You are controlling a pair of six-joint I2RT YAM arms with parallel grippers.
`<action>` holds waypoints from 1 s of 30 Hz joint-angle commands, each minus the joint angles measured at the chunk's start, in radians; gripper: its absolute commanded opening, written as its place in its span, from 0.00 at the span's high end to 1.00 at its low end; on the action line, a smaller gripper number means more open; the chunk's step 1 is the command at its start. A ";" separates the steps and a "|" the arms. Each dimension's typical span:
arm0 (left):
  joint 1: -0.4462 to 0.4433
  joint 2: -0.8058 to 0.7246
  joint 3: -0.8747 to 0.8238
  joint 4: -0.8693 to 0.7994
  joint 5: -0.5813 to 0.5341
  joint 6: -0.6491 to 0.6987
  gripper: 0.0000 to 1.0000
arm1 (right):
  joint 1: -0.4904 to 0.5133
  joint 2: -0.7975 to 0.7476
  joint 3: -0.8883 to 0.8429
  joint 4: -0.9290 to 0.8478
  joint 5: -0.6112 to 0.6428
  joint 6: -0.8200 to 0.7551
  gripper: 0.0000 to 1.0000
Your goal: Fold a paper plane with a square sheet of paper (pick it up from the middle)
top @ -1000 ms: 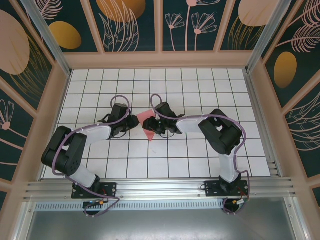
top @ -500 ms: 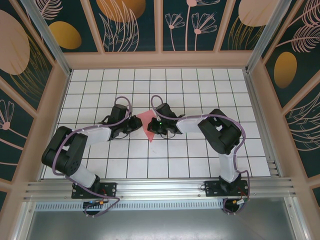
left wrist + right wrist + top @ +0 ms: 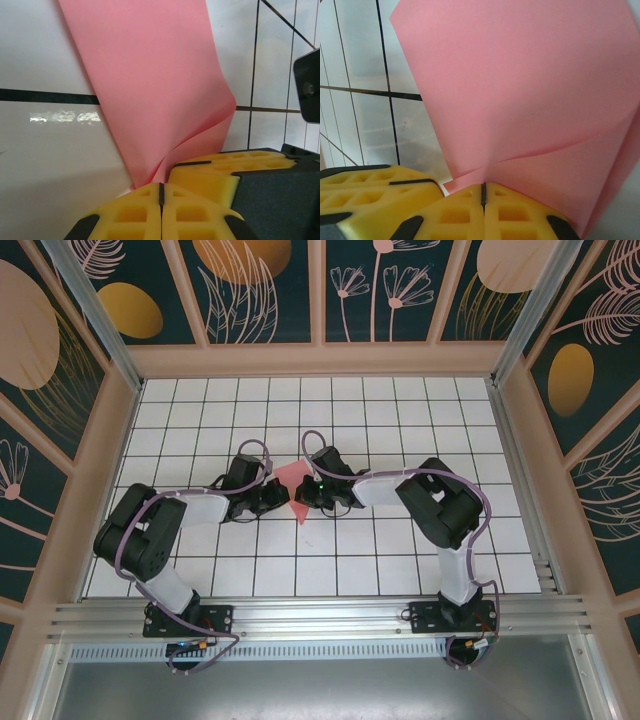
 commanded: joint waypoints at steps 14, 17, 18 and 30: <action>-0.007 0.072 0.008 -0.024 -0.031 0.014 0.94 | -0.003 -0.017 0.002 -0.024 -0.008 -0.021 0.99; -0.007 0.077 0.007 -0.029 -0.033 0.015 0.94 | -0.003 -0.053 0.003 -0.019 -0.026 -0.037 0.99; -0.007 0.080 0.007 -0.030 -0.034 0.015 0.94 | -0.003 -0.064 0.003 -0.021 -0.033 -0.044 0.99; -0.007 0.086 0.011 -0.041 -0.042 0.017 0.94 | 0.012 -0.149 -0.106 -0.016 -0.092 -0.041 0.99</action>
